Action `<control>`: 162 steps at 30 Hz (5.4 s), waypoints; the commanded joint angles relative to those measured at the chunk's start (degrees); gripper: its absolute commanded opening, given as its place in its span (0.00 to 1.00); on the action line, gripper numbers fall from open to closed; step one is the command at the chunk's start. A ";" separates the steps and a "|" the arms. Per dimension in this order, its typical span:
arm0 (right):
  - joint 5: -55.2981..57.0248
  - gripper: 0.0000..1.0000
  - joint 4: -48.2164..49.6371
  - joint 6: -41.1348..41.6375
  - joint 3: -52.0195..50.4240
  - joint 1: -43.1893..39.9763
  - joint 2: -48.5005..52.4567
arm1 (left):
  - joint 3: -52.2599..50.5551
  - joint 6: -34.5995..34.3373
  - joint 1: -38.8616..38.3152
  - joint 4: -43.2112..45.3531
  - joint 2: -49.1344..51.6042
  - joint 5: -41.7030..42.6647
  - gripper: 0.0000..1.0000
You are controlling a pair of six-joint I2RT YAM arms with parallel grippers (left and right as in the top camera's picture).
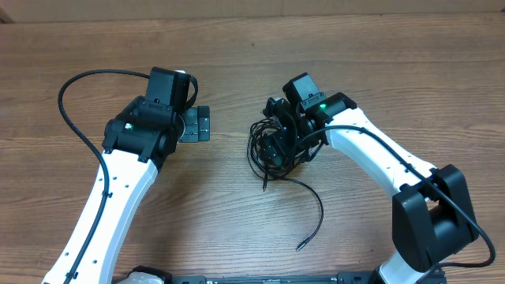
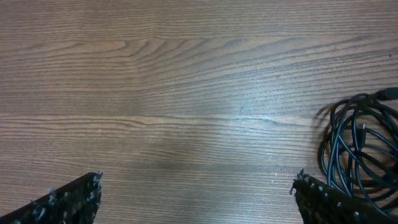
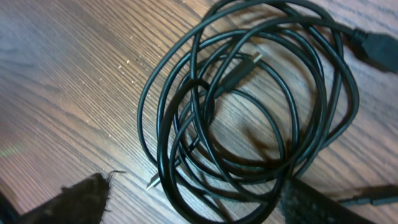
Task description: Untangle cables
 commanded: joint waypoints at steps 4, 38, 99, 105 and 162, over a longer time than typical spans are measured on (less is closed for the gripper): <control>-0.48 0.81 1.31 1.46 -2.60 -0.04 0.72 | -0.33 -1.18 0.24 0.04 -0.02 -1.20 0.99; 0.28 0.04 -11.37 7.02 14.82 -1.25 1.79 | -0.33 -1.42 0.24 -0.13 -0.02 -0.70 0.99; 21.99 0.04 -41.38 11.93 92.85 -1.16 -0.07 | -7.65 3.15 -11.23 29.44 21.99 54.86 1.00; 21.99 0.04 -42.01 11.93 92.85 -1.16 -0.07 | -7.65 -0.57 -12.96 34.12 24.37 55.82 1.00; 33.27 0.04 -46.03 13.20 92.83 -1.18 -0.04 | -6.71 3.15 43.01 18.64 -0.87 47.63 0.04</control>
